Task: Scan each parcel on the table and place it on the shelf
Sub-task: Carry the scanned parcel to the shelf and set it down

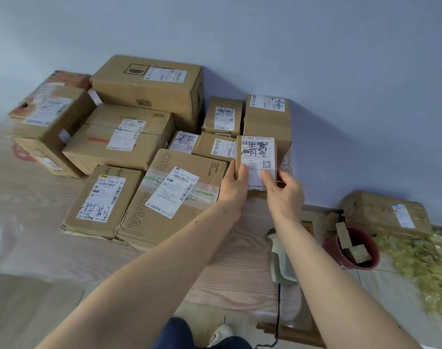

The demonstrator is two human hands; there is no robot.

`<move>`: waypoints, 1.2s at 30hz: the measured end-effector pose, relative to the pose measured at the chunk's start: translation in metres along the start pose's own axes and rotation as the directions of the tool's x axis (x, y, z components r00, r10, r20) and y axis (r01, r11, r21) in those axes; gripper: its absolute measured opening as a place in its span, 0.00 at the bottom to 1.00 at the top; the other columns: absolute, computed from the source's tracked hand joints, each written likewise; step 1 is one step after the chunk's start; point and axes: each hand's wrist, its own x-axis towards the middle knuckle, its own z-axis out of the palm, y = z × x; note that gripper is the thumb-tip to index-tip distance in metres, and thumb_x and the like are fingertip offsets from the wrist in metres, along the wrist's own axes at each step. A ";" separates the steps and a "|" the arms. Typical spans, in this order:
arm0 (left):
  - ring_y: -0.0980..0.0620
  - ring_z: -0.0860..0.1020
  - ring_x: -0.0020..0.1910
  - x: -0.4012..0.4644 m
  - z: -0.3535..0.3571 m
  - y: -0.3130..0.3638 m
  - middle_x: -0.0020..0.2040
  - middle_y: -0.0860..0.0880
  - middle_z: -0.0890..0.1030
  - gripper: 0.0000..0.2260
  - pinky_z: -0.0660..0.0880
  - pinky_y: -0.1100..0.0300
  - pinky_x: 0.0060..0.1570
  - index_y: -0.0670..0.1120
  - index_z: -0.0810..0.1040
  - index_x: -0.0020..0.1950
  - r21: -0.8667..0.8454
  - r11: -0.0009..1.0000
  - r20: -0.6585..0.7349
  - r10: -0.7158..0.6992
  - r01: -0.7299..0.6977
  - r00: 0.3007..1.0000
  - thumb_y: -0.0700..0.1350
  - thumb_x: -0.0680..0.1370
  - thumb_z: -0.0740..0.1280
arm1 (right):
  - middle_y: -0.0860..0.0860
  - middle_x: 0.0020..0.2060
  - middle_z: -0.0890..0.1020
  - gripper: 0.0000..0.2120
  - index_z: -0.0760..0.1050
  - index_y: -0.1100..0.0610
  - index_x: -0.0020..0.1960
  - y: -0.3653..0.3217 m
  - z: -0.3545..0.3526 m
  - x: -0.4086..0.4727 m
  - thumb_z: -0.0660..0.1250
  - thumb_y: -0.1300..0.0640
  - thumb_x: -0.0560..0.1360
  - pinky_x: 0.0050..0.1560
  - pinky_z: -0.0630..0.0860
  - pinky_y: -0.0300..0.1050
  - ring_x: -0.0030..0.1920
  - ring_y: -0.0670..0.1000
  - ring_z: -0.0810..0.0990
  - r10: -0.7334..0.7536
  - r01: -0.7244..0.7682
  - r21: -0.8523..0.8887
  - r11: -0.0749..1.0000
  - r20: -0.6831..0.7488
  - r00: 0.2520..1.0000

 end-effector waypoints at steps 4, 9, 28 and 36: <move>0.56 0.78 0.58 -0.005 -0.025 0.024 0.61 0.53 0.81 0.15 0.75 0.59 0.59 0.52 0.73 0.70 -0.076 0.994 -0.050 0.079 -0.082 0.996 0.50 0.85 0.57 | 0.38 0.40 0.80 0.11 0.83 0.51 0.55 -0.038 0.017 0.000 0.69 0.47 0.77 0.43 0.72 0.34 0.46 0.44 0.79 -0.078 0.077 0.045 0.996 0.023 0.997; 0.54 0.78 0.60 -0.018 -0.083 0.052 0.62 0.53 0.80 0.15 0.74 0.61 0.55 0.54 0.72 0.70 -0.109 0.984 -0.121 0.130 -0.143 0.984 0.50 0.85 0.56 | 0.35 0.37 0.79 0.05 0.82 0.48 0.50 -0.084 0.056 -0.023 0.70 0.49 0.77 0.43 0.70 0.28 0.40 0.29 0.77 -0.181 0.168 0.123 0.978 0.104 0.978; 0.53 0.81 0.57 -0.186 -0.449 0.069 0.62 0.50 0.81 0.15 0.78 0.67 0.48 0.52 0.71 0.71 -0.051 0.927 -0.591 0.271 -0.370 0.760 0.47 0.84 0.58 | 0.46 0.33 0.79 0.12 0.81 0.55 0.44 -0.234 0.293 -0.290 0.69 0.46 0.77 0.33 0.66 0.37 0.32 0.44 0.73 -0.490 0.397 0.287 0.871 0.490 0.721; 0.53 0.81 0.56 -0.284 -0.582 0.060 0.59 0.51 0.83 0.12 0.78 0.57 0.56 0.50 0.73 0.66 -0.033 0.907 -0.774 0.242 -0.419 0.584 0.46 0.84 0.57 | 0.44 0.38 0.84 0.09 0.83 0.51 0.48 -0.290 0.370 -0.433 0.70 0.46 0.77 0.44 0.77 0.43 0.41 0.47 0.83 -0.578 0.359 0.454 0.816 0.641 0.505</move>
